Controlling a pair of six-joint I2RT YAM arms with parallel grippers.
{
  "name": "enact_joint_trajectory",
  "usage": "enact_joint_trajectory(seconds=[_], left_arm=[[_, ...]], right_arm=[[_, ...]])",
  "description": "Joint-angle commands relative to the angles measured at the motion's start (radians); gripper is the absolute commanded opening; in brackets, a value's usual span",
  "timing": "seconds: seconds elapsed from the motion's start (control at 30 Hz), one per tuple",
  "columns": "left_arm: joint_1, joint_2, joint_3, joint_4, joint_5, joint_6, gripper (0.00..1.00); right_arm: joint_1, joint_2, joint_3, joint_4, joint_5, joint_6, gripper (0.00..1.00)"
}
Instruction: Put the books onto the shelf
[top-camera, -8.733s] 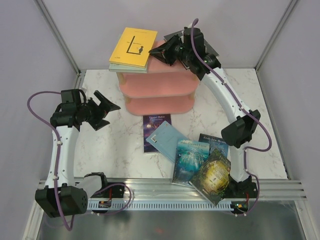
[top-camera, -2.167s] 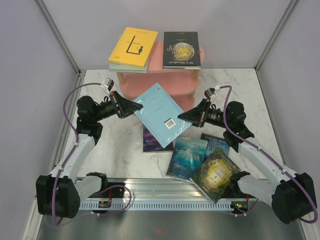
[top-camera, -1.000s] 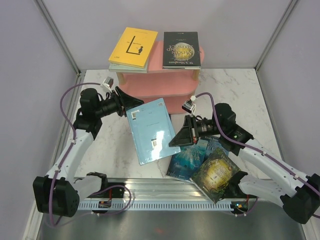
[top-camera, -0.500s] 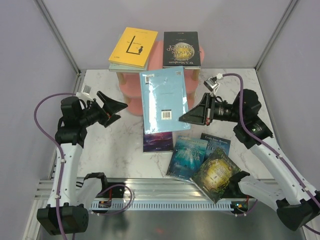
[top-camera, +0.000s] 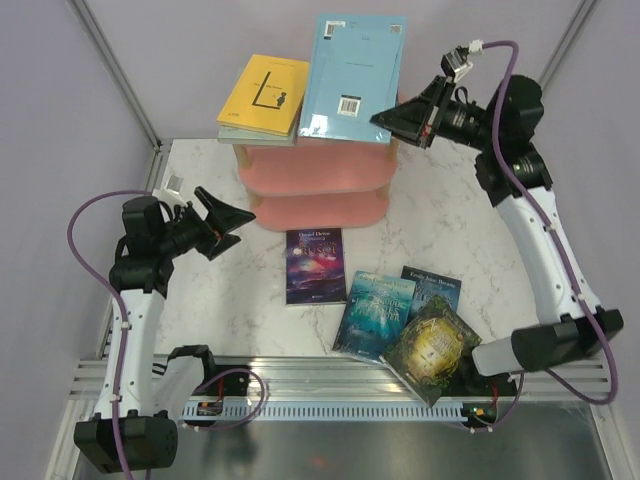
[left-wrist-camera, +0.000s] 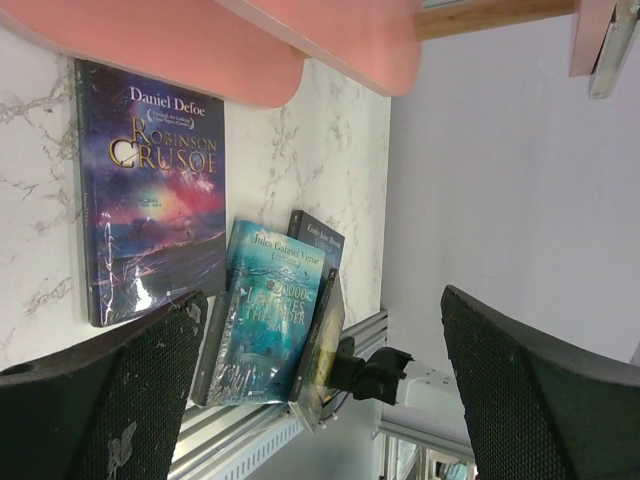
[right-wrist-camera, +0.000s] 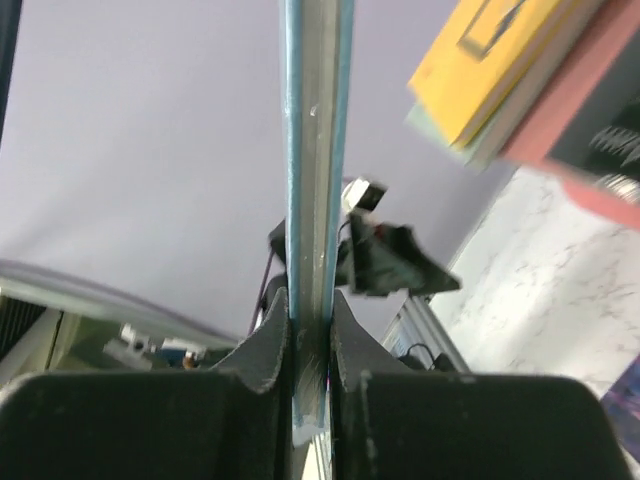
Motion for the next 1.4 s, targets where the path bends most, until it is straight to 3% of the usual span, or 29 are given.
enact_joint_trajectory(seconds=[0.0, 0.1, 0.33, 0.7, 1.0, 1.03, 1.13, 1.2, 1.23, 1.37], left_arm=[[0.001, -0.032, 0.011, -0.011, 0.004, 0.020, 0.98], [0.001, -0.041, 0.008, -0.019, 0.005, 0.023, 0.98], [0.000, -0.061, 0.001, -0.033, 0.004, 0.035, 0.98], [-0.004, -0.069, -0.029, -0.034, -0.010, 0.050, 0.97], [-0.010, -0.053, -0.013, -0.033, -0.019, 0.059, 0.97], [-0.008, -0.050, -0.012, -0.033, -0.019, 0.059, 0.97], [-0.010, -0.047, -0.009, -0.034, -0.021, 0.061, 0.97], [-0.010, -0.044, -0.007, -0.033, -0.022, 0.061, 0.97], [-0.010, -0.044, -0.007, -0.033, -0.021, 0.061, 0.97], [-0.011, -0.044, -0.007, -0.033, -0.021, 0.061, 0.97]], right_arm=[[-0.050, 0.163, 0.240, -0.195, 0.057, -0.128, 0.00], [-0.076, 0.304, 0.424, -0.355, 0.065, -0.196, 0.00], [-0.137, 0.471, 0.598, -0.443, 0.028, -0.207, 0.00], [-0.156, 0.526, 0.588, -0.465, -0.135, -0.213, 0.00], [-0.174, 0.524, 0.523, -0.466, -0.165, -0.220, 0.02], [-0.173, 0.527, 0.519, -0.468, -0.168, -0.218, 0.08], [-0.176, 0.532, 0.509, -0.468, -0.173, -0.218, 0.45], [-0.176, 0.534, 0.509, -0.472, -0.171, -0.221, 0.57], [-0.180, 0.534, 0.509, -0.474, -0.173, -0.221, 0.98], [-0.203, 0.528, 0.511, -0.498, -0.168, -0.239, 0.98]])
